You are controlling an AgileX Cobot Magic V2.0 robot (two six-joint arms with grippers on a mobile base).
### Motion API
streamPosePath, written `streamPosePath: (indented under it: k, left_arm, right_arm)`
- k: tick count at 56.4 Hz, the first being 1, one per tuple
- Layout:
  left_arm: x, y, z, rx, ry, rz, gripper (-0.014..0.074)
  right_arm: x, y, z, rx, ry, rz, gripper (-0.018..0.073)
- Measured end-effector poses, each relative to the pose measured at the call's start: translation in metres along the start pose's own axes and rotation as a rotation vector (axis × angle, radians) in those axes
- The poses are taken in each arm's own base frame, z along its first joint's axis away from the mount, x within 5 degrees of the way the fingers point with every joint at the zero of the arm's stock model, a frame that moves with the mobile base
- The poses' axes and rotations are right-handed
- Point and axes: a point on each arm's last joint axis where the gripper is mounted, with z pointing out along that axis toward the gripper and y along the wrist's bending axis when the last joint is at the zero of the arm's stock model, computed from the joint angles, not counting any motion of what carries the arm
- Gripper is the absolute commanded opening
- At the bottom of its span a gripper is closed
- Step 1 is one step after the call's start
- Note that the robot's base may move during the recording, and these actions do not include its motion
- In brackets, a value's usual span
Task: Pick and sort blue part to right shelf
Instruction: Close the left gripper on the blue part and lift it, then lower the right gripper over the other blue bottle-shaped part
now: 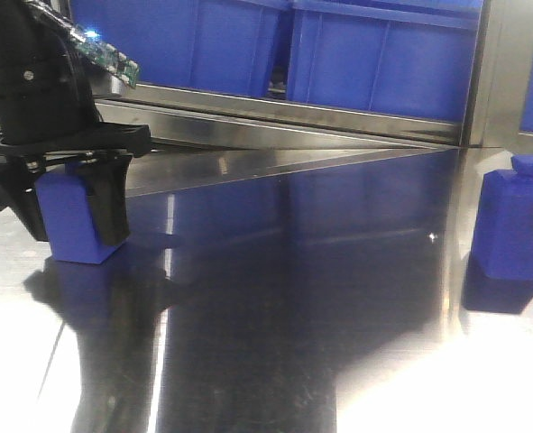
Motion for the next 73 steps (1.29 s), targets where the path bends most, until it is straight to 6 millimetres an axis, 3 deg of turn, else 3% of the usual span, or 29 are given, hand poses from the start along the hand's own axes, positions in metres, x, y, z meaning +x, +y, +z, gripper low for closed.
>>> streamPosePath:
  k: [16,20,29,38,48,53,62,73]
  left_arm:
    - [-0.004,-0.001,-0.006,0.006,-0.072,0.003,0.0300]
    - [-0.004,-0.002,-0.017,0.007,-0.116,0.009,0.0298]
    - [0.006,-0.005,-0.063,0.009,-0.278,0.033,0.0290]
    - [0.038,-0.003,-0.117,-0.017,-0.475,0.068,0.0265]
    - [0.085,0.003,-0.152,-0.038,-0.654,0.096,0.0261]
    - [0.112,0.006,-0.160,-0.043,-0.751,0.108,0.0261]
    - [0.154,0.012,-0.169,-0.037,-0.917,0.124,0.0260]
    - [0.197,0.019,-0.158,-0.025,-1.054,0.136,0.0260]
  right_arm:
    - [0.000,0.000,0.000,0.000,0.000,0.000,0.0039]
    - [0.000,0.000,0.000,0.000,0.000,0.000,0.0039]
    - [0.000,0.000,0.000,0.000,0.000,0.000,0.0039]
    - [0.000,0.000,0.000,0.000,0.000,0.000,0.0039]
    - [-0.001,0.000,0.000,0.000,-0.016,0.000,0.0039]
    - [-0.010,0.001,-0.001,-0.002,-0.025,0.000,0.0039]
    - [-0.043,0.004,-0.007,-0.015,0.002,-0.001,0.0039]
    - [-0.081,0.009,-0.005,-0.026,0.177,0.001,0.0043]
